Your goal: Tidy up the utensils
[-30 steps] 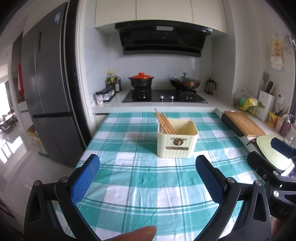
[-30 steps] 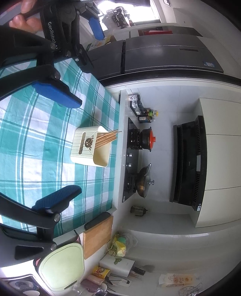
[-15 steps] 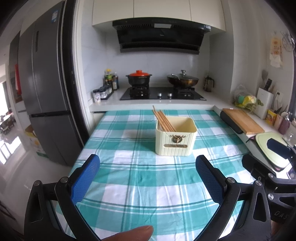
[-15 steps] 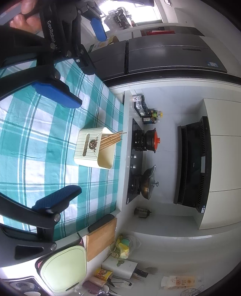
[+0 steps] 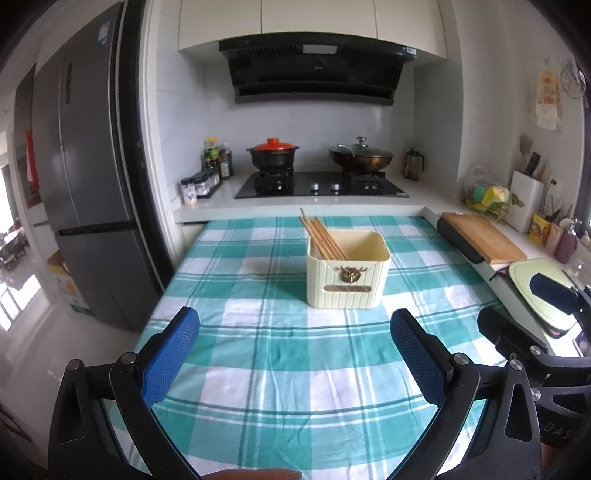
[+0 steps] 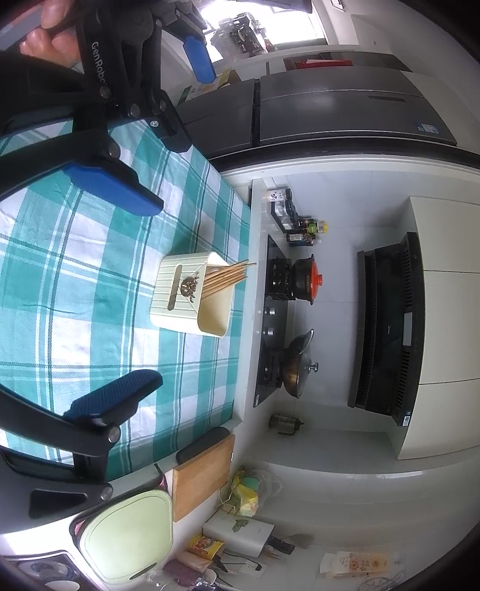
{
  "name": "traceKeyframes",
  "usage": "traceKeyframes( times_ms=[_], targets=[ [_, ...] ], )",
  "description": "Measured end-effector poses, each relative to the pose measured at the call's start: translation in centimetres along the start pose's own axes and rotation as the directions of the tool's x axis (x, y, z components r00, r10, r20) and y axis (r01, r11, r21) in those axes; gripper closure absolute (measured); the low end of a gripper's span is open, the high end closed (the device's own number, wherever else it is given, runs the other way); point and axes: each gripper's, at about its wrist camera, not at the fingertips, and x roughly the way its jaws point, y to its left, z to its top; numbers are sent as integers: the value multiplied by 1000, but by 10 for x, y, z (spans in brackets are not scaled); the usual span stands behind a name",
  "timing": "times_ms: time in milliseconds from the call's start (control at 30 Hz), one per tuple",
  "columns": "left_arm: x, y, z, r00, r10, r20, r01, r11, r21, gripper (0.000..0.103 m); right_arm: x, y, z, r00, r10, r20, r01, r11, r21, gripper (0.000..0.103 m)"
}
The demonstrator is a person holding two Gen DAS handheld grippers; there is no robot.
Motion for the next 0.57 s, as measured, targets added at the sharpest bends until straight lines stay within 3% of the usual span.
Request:
traceKeyframes(
  times_ms=[433, 567],
  targets=[
    [2, -2, -2, 1000, -10, -3, 10, 1000, 1, 0, 1, -3, -1, 1000, -3, -4, 3, 1000, 6, 16],
    [2, 0, -4, 1000, -21, 0, 21, 999, -43, 0, 1, -4, -1, 1000, -5, -5, 5, 1000, 7, 16]
  ],
)
